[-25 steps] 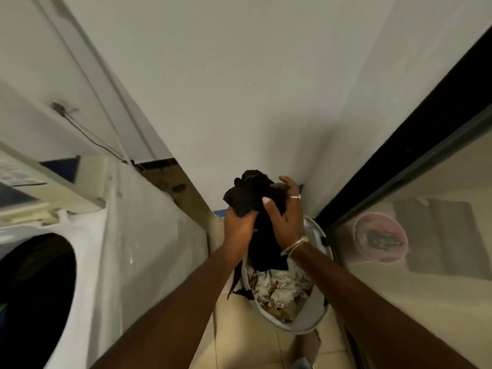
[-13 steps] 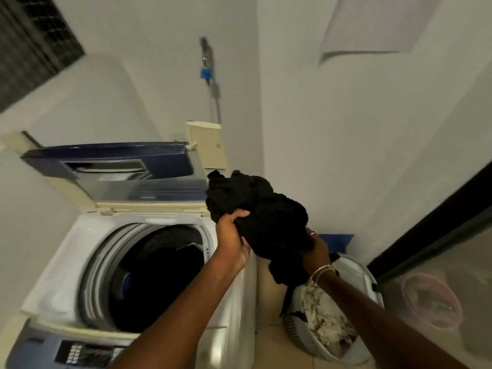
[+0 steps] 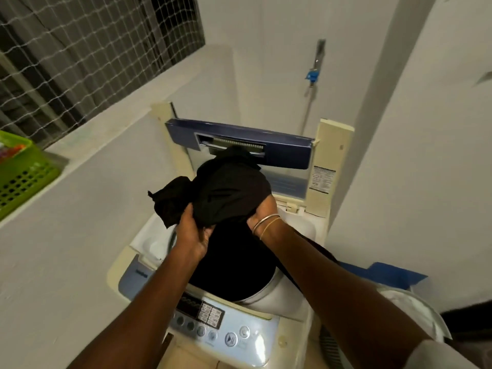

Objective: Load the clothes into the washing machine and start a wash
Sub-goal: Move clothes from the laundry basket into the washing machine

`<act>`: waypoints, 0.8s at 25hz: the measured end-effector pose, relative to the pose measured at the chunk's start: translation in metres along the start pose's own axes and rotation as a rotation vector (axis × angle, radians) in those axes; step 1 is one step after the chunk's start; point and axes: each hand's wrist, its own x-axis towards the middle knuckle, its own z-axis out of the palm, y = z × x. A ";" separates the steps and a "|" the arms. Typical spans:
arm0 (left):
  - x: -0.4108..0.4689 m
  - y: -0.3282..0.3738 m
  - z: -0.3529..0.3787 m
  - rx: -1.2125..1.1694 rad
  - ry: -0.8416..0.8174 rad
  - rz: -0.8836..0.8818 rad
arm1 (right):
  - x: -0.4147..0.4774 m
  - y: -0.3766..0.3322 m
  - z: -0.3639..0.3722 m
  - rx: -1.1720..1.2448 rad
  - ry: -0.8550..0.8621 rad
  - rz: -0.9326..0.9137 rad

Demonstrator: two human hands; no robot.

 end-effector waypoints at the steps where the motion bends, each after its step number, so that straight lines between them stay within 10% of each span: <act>1: 0.004 -0.001 -0.011 0.090 0.058 -0.041 | 0.004 0.006 0.005 -0.010 0.013 -0.030; 7: 0.014 -0.034 -0.063 0.994 0.049 -0.389 | 0.019 0.018 -0.060 -1.283 -0.024 -0.187; 14: 0.028 -0.060 -0.043 0.930 0.007 -0.258 | 0.014 0.000 -0.103 -2.759 -0.322 -0.055; 20: 0.022 -0.074 -0.030 0.972 -0.055 -0.222 | 0.003 0.011 -0.090 -2.518 -0.273 -0.072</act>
